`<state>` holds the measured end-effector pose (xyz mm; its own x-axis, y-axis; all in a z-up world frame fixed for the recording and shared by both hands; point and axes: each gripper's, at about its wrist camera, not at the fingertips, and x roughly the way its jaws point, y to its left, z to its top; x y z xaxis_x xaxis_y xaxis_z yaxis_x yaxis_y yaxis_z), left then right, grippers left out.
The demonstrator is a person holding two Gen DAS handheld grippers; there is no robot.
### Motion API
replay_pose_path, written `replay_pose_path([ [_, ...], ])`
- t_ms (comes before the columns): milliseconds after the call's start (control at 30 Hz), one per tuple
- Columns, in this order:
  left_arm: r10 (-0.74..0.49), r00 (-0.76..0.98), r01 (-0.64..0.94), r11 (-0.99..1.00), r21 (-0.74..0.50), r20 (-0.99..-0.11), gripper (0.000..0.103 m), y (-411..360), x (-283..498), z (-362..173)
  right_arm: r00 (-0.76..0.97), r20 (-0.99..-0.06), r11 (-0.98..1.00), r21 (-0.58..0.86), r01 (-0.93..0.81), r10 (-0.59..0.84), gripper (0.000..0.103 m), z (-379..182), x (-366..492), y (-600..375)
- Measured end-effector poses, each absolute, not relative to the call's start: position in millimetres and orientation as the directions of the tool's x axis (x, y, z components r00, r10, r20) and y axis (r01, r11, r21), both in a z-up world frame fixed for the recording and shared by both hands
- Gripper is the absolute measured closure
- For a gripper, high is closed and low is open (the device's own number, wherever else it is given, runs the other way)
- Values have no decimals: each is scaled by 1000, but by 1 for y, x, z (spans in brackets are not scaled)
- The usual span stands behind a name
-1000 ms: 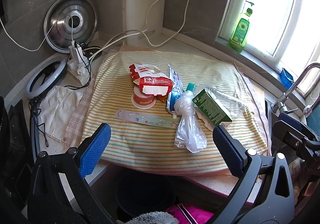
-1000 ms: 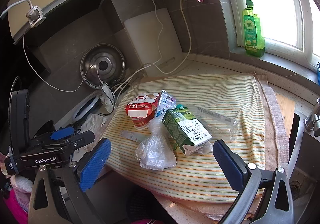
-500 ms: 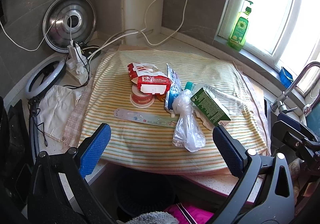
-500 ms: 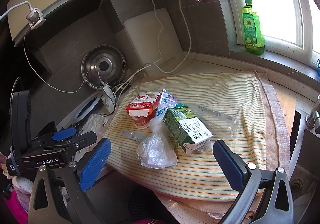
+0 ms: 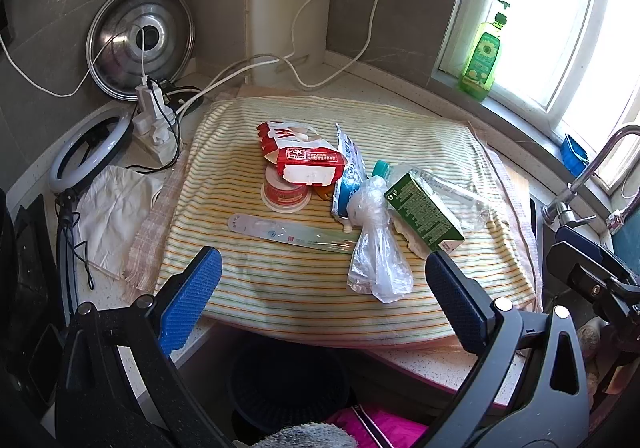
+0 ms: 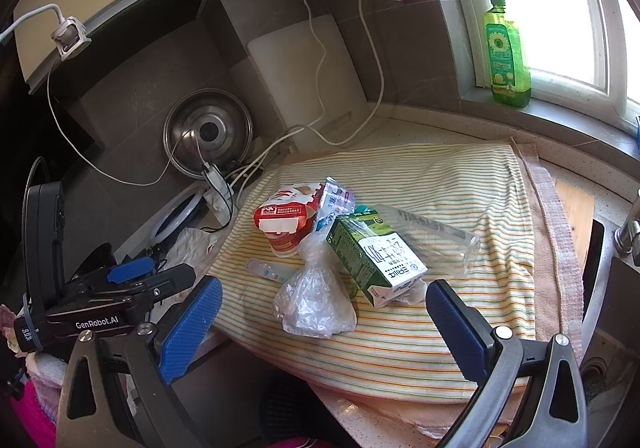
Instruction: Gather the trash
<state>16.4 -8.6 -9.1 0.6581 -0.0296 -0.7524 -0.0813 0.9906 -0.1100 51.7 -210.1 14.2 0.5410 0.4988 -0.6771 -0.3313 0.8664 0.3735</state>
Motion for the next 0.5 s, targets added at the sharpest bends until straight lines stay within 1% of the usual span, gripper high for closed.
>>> replay_pose_path([
  [200,-24,652,-96,989,-113,-758,0,-5,14,-15,538,-678,865,362,-348,500,0,12,53,-209],
  [400,-7,638,-143,982,-127,-770,0,8,19,-18,535,-680,863,347,-367,501,0,8,58,-212],
  [500,-7,625,-164,976,-141,-780,0,15,23,-21,537,-658,848,368,-381,527,0,6,62,-220],
])
